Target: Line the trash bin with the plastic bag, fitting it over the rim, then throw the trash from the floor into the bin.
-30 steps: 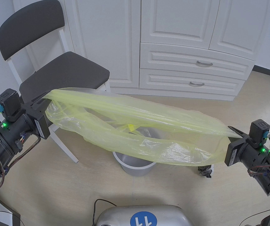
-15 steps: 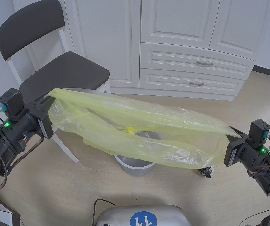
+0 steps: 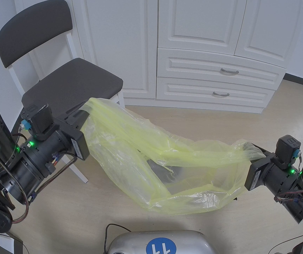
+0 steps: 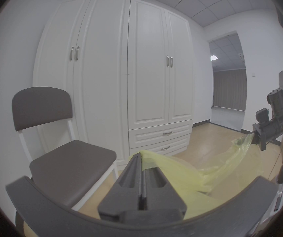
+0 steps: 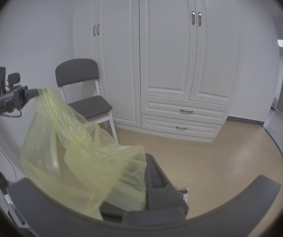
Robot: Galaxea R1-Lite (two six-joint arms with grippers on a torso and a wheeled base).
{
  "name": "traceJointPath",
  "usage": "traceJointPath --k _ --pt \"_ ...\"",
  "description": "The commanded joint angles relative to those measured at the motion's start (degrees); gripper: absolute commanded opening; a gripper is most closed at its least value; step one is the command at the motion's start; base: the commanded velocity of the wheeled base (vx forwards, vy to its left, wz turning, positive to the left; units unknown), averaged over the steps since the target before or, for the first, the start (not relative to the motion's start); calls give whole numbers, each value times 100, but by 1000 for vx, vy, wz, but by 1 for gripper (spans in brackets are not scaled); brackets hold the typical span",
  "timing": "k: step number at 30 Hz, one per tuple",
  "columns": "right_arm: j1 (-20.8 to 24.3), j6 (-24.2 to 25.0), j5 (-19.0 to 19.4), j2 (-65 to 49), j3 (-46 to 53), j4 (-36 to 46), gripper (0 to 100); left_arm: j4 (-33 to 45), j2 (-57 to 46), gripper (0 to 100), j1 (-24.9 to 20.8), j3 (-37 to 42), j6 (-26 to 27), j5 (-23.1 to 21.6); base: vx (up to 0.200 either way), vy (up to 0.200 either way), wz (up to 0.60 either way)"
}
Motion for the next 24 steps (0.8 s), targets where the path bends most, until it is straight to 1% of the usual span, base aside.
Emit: traceJointPath --k 1,3,4,5,8,10,11,12,16,18,19,20,21,22,23,24 --pt "41 8 39 181 23 -334 0 -286 421 0 -370 37 -36 8 0 0 0" --pt "41 17 39 304 31 -616 0 -453 535 0 -528 37 -62 8 0 0 0" --pt "41 17 39 313 31 -651 0 -470 535 0 -537 37 -62 8 0 0 0" --pt "50 25 48 454 40 -932 0 -646 650 0 -651 46 -62 17 0 0 0" --pt "164 69 48 700 49 -1398 0 -1033 887 0 -818 72 -62 17 0 0 0" --pt "235 140 48 876 40 -1670 0 -1332 1063 0 -897 99 -53 17 0 0 0" --pt "244 148 48 893 40 -1688 0 -1358 1071 0 -906 107 -44 17 0 0 0" --pt "296 210 65 1078 31 -1969 0 -1666 1238 0 -967 116 -18 26 0 0 0" --pt "446 219 39 1429 14 -2488 0 -2246 1537 0 -1002 90 -9 34 0 0 0" --pt "639 157 39 1465 -21 -2646 0 -2254 1555 0 -1002 37 -9 34 0 0 0" --pt "736 34 48 1438 -100 -2672 0 -2246 1546 0 -1002 28 -27 34 0 0 0" --pt "745 -10 48 1421 -127 -2664 0 -2246 1537 0 -1002 19 -27 43 0 0 0" --pt "771 -317 92 1350 -303 -2602 0 -2228 1511 0 -1029 -7 -18 70 0 0 0" --pt "771 -449 153 1333 -364 -2584 0 -2210 1511 0 -1081 -51 -9 70 0 0 0" --pt "771 -467 180 1333 -382 -2584 0 -2210 1511 0 -1090 -60 -9 78 0 0 0" --pt "736 -555 373 1324 -496 -2505 0 -2079 1511 0 -1178 -191 -9 96 0 0 0"
